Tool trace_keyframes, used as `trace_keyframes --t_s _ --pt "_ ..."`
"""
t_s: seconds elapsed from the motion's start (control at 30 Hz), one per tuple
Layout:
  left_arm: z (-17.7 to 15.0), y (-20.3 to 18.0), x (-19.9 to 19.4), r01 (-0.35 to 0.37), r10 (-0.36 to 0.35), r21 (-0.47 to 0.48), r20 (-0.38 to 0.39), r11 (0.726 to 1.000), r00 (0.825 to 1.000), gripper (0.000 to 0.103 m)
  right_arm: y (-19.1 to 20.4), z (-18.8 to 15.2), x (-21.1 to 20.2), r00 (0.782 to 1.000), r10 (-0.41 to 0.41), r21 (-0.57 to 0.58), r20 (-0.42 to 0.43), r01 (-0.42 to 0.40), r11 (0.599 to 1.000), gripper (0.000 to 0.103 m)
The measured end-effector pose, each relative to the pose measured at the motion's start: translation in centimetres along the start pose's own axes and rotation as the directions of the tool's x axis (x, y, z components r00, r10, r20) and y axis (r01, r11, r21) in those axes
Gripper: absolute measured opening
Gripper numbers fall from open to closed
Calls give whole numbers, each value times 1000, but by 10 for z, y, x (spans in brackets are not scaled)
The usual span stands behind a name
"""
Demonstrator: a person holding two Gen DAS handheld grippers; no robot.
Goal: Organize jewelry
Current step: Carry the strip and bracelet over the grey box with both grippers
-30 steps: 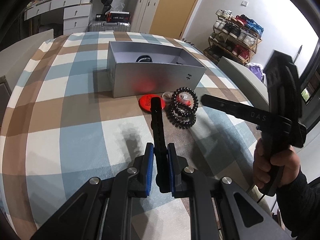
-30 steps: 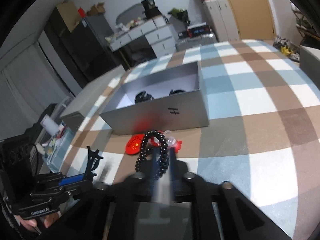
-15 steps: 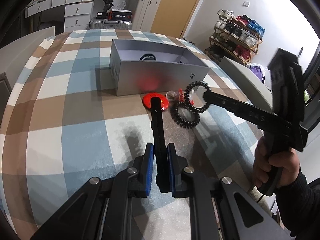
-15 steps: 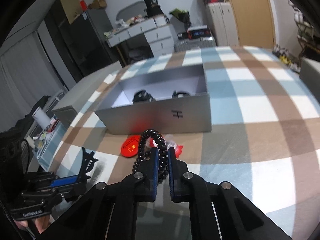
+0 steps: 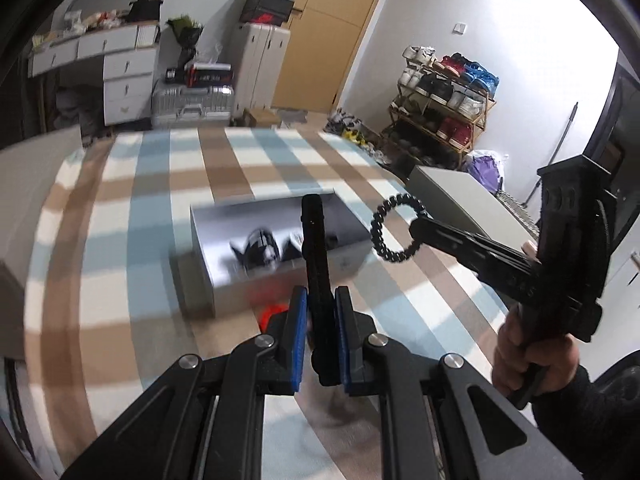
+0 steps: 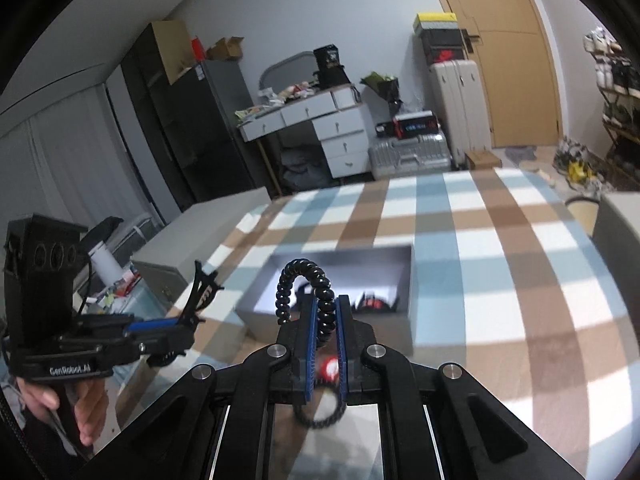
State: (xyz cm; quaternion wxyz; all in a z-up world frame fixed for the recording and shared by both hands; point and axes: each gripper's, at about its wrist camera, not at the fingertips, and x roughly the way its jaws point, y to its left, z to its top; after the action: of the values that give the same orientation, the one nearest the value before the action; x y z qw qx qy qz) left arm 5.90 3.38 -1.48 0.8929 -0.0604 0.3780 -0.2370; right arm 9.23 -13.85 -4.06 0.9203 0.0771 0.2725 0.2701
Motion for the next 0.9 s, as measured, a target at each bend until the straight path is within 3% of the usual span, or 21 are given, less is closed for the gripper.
trace_keyframes --t_s 0.3,0.5,0.9 --pt "36 9 50 36 -32 47 -75 998 997 9 -10 30 34 1000 10 -27 -15 -11 1000 8" --pt "43 11 78 26 -16 64 -158 998 987 9 -22 29 64 997 10 -22 -71 -12 1000 8" --pt "45 15 98 17 -1 72 -212 997 977 9 -36 21 92 992 4 -17 -125 -6 1000 9"
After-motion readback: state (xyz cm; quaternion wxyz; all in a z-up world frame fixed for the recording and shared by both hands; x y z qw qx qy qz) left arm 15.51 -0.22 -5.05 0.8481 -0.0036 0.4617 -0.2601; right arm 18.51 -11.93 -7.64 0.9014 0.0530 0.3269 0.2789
